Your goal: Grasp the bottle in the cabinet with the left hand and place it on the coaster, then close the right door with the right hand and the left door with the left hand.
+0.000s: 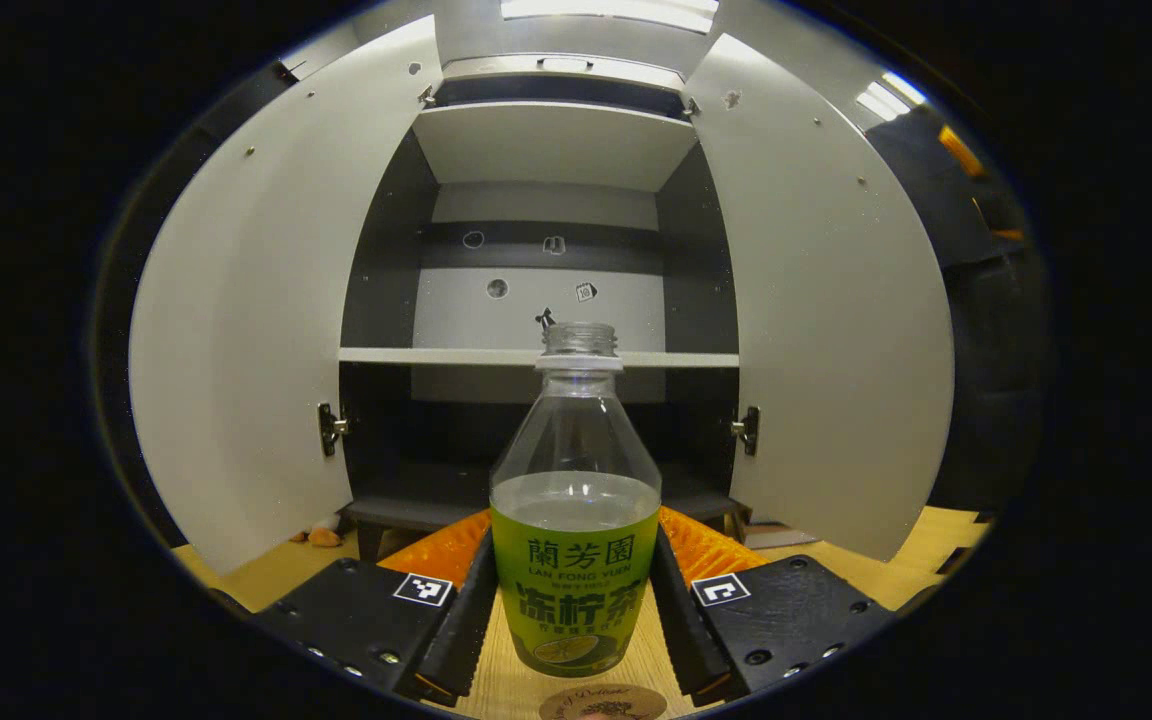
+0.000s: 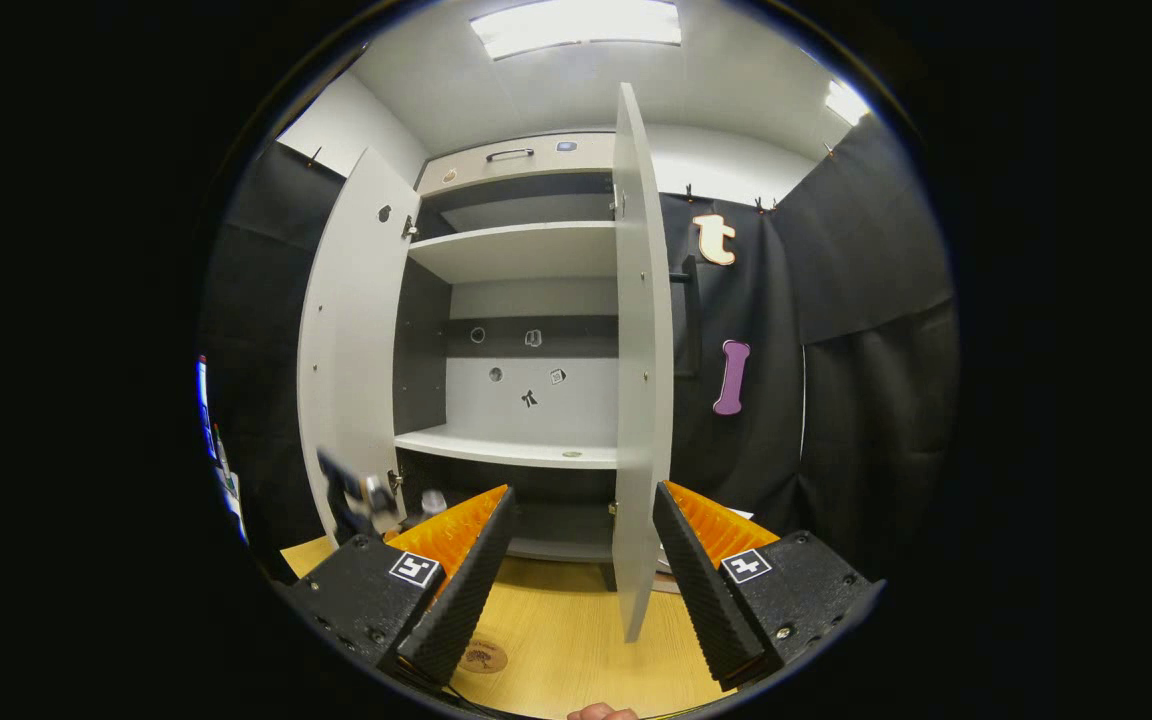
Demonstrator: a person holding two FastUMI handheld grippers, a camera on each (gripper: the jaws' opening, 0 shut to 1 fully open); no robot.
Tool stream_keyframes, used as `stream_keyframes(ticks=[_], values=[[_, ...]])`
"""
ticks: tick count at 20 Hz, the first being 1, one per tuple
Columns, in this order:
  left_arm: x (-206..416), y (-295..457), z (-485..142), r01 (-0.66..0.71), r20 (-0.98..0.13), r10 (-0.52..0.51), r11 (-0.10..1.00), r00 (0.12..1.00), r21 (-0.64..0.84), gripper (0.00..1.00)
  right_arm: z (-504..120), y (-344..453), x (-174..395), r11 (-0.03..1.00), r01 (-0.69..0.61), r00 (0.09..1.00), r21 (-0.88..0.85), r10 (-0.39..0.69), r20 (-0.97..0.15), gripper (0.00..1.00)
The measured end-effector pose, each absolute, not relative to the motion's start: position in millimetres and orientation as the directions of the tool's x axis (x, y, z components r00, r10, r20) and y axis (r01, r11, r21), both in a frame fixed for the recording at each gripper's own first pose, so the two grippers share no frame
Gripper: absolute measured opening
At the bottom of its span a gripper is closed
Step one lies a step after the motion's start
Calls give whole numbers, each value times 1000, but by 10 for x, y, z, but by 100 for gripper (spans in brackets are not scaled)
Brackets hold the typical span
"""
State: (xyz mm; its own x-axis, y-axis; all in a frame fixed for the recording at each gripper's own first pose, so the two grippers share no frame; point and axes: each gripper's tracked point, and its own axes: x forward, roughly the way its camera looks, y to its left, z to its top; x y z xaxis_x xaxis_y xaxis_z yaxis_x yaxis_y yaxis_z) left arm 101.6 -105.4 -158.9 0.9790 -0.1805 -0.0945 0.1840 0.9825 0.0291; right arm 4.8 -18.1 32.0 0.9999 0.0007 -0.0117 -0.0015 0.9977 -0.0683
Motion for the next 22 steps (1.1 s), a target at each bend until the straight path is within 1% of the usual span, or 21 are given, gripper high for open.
stream_keyframes(ticks=[4,8,12,13,14,17,19,21,22], values=[[804,-1181,-1998,197,-139,-193,980,971,12,72,308,-200,49,997,5,999,-80,-8,-34,84],[714,-1225,-2199,202,-167,-202,979,965,-19,72,289,-168,78,996,-4,999,-95,0,-46,84],[655,-1134,-2288,174,-169,-168,984,971,22,72,255,-154,109,995,-13,998,-98,7,-57,84],[634,-1133,-2344,178,-191,-172,984,966,14,72,238,-144,126,995,-16,998,-97,10,-62,84],[637,-1136,-2289,178,-165,-173,984,971,19,72,226,-129,138,995,-21,998,-94,15,-66,84],[623,-1169,-2309,196,-178,-189,980,966,23,72,220,-103,157,995,-30,997,-93,24,-67,84],[604,-1206,-2301,211,-185,-203,977,962,23,77,215,-98,165,995,-31,998,-96,25,-66,84],[607,-1218,-2312,226,-191,-216,974,958,33,78,196,-100,170,994,-31,997,-101,24,-69,84],[603,-1216,-2323,233,-199,-222,972,954,32,82,194,-100,169,994,-31,997,-101,23,-71,84]])
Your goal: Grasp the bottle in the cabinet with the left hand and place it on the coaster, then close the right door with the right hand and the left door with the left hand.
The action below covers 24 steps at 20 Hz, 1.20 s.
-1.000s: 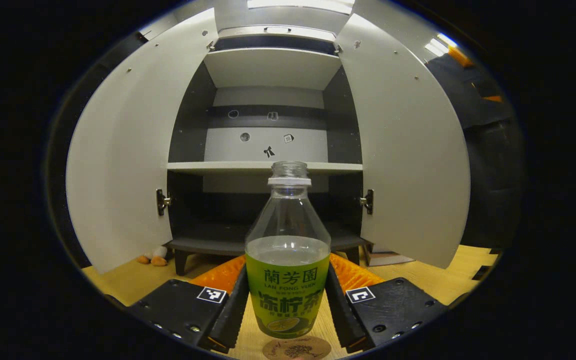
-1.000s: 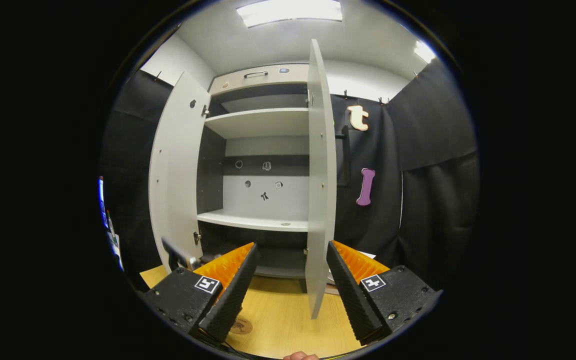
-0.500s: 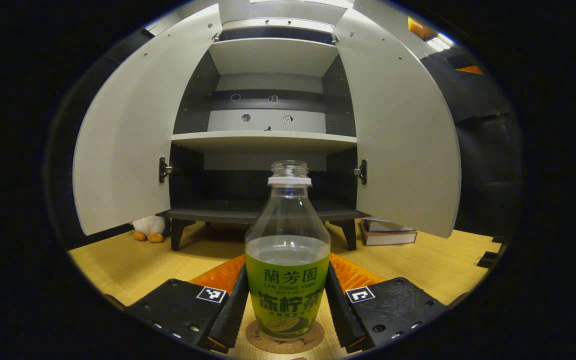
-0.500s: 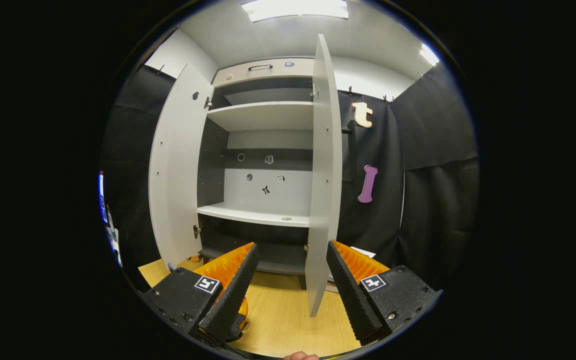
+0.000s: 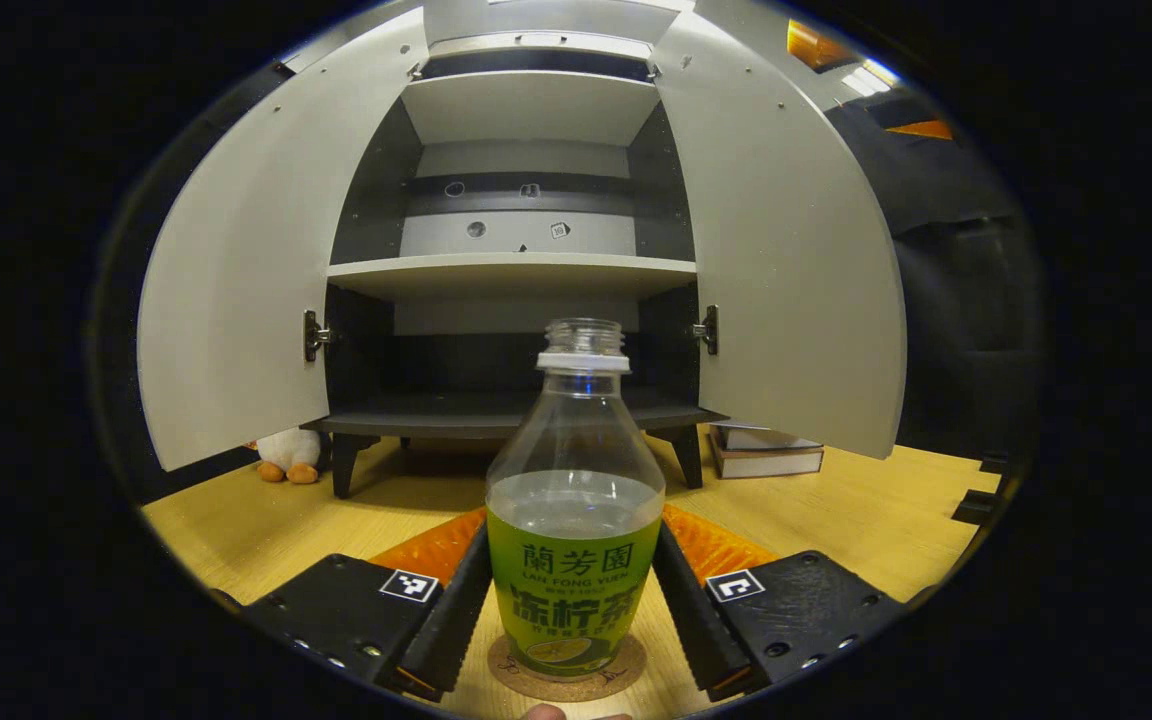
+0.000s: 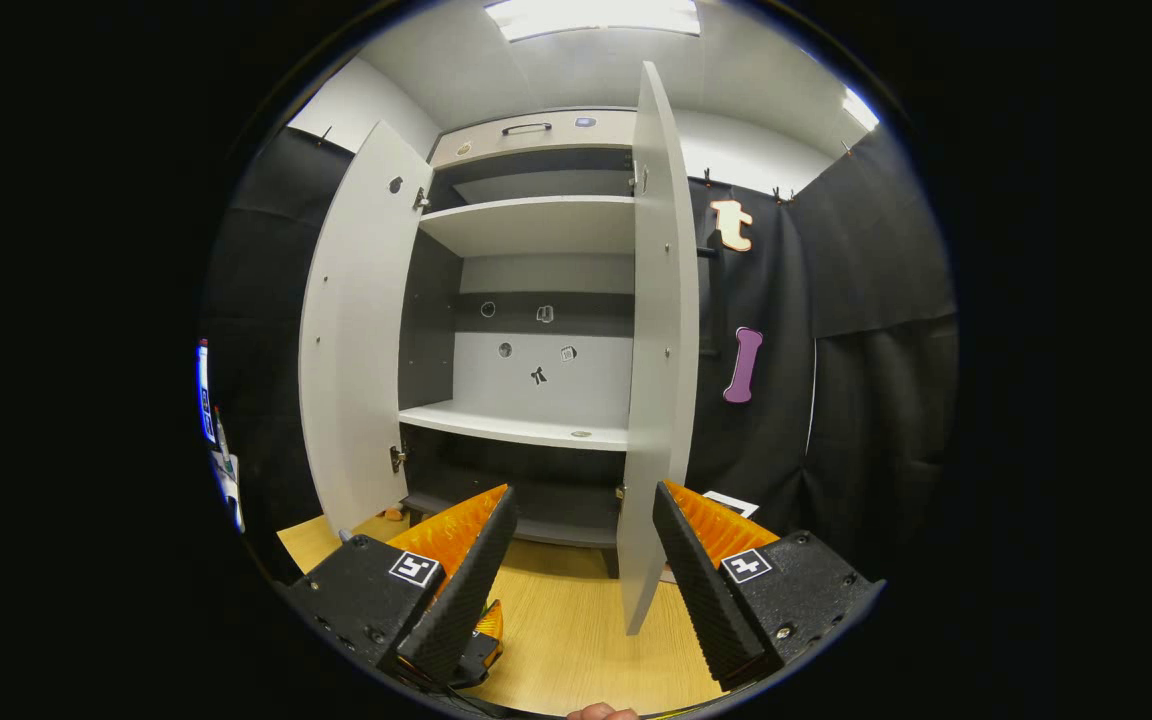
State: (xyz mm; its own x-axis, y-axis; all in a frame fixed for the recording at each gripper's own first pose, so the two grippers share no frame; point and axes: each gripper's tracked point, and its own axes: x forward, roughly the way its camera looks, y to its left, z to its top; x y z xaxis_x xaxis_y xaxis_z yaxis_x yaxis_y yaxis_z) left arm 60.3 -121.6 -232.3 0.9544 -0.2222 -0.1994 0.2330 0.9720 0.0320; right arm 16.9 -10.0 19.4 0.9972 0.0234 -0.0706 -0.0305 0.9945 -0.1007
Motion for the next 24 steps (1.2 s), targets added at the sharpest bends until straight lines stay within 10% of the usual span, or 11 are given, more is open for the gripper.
stream_keyframes(ticks=[3,24], values=[[570,-1204,-2282,233,-209,-224,972,952,20,97,201,-133,173,995,-23,998,-98,17,-65,84],[181,-808,-448,241,-78,-246,968,966,-68,94,920,-1101,428,995,90,993,-46,-86,85,84]])
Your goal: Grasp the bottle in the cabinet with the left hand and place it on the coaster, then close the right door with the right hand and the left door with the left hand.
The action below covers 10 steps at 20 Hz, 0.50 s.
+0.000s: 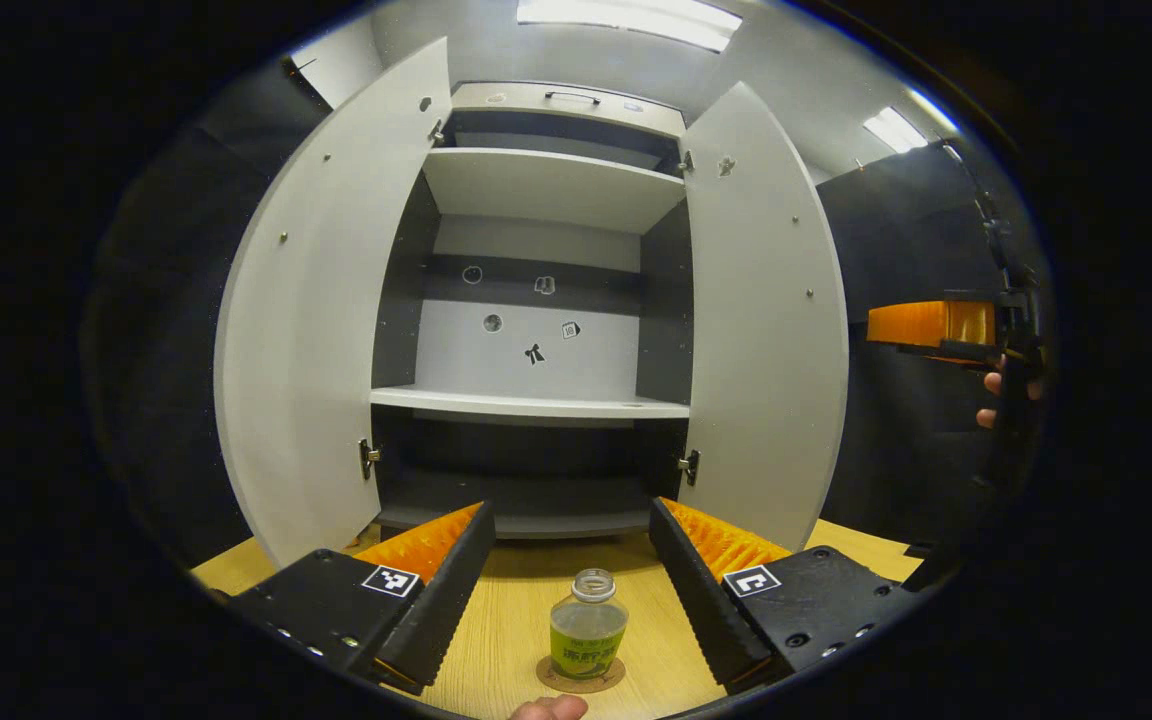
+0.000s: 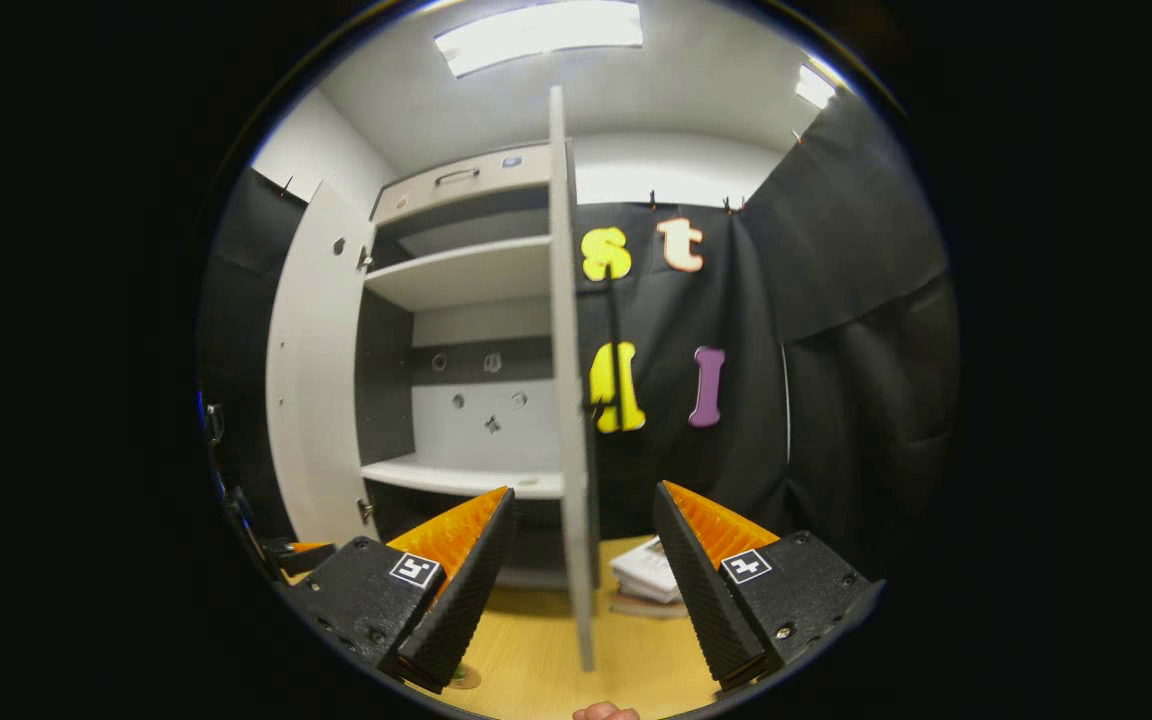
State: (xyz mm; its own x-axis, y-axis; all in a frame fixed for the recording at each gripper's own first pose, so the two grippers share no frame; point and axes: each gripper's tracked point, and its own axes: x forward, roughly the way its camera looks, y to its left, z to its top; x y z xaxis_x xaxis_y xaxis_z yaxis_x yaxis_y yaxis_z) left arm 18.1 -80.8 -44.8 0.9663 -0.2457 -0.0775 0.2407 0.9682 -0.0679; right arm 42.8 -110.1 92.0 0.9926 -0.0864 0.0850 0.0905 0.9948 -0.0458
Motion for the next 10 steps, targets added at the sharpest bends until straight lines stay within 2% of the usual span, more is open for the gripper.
stream_keyframes(ticks=[3,7,10], values=[[135,-696,-429,202,-91,-207,978,974,-59,95,1405,-1438,621,982,170,974,-77,-156,166,84],[124,-601,-408,148,-83,-152,987,985,-57,94,1633,-1777,973,965,246,959,-92,-229,169,84],[122,-576,-406,130,-79,-134,990,988,-49,94,1721,-1713,1126,974,215,962,-75,-198,185,84]])
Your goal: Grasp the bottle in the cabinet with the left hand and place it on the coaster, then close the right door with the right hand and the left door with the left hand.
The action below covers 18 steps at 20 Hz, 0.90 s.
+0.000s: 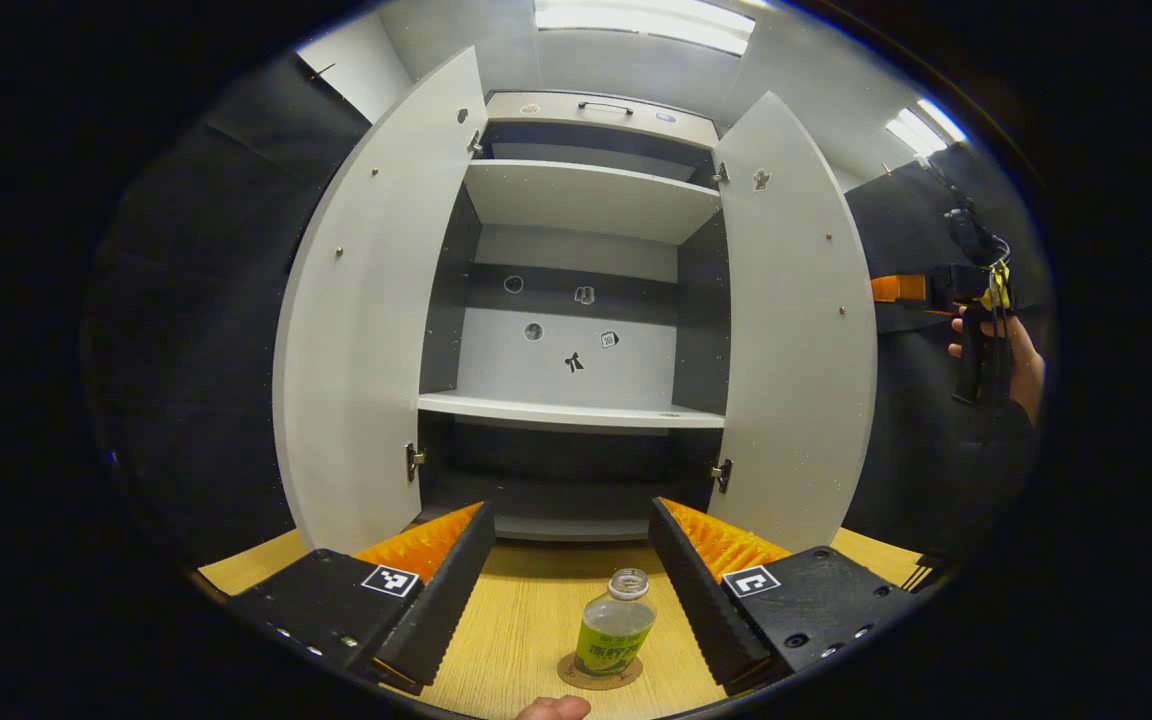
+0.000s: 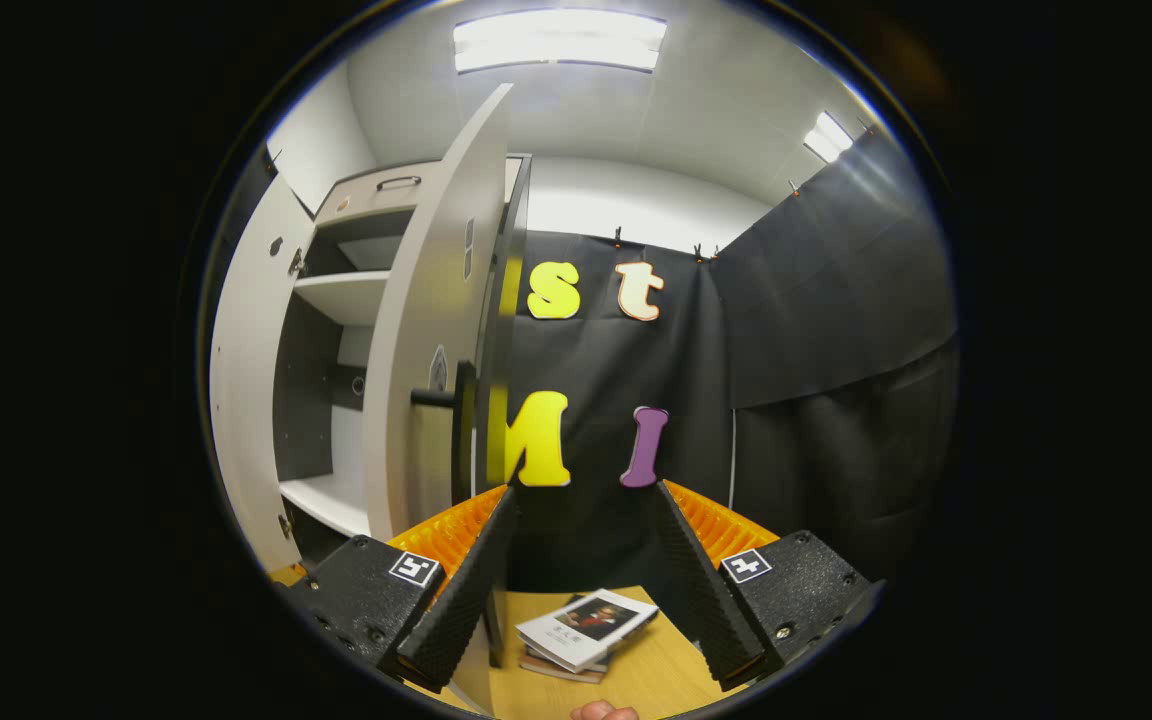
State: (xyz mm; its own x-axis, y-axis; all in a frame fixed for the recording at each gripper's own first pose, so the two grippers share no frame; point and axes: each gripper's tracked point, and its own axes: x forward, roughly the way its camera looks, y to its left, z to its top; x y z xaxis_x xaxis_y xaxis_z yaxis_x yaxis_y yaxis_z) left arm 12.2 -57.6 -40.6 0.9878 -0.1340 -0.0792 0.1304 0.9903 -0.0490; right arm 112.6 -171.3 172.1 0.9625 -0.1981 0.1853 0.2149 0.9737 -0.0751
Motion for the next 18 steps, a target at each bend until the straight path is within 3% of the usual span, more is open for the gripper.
stream_keyframes(ticks=[9,18], values=[[169,-497,-381,103,-59,-105,994,993,-32,94,1722,-1530,1129,974,213,966,-75,-199,166,82],[83,-279,-252,51,-18,-51,999,999,-3,94,1625,-520,1372,998,-37,992,-55,44,122,82]])
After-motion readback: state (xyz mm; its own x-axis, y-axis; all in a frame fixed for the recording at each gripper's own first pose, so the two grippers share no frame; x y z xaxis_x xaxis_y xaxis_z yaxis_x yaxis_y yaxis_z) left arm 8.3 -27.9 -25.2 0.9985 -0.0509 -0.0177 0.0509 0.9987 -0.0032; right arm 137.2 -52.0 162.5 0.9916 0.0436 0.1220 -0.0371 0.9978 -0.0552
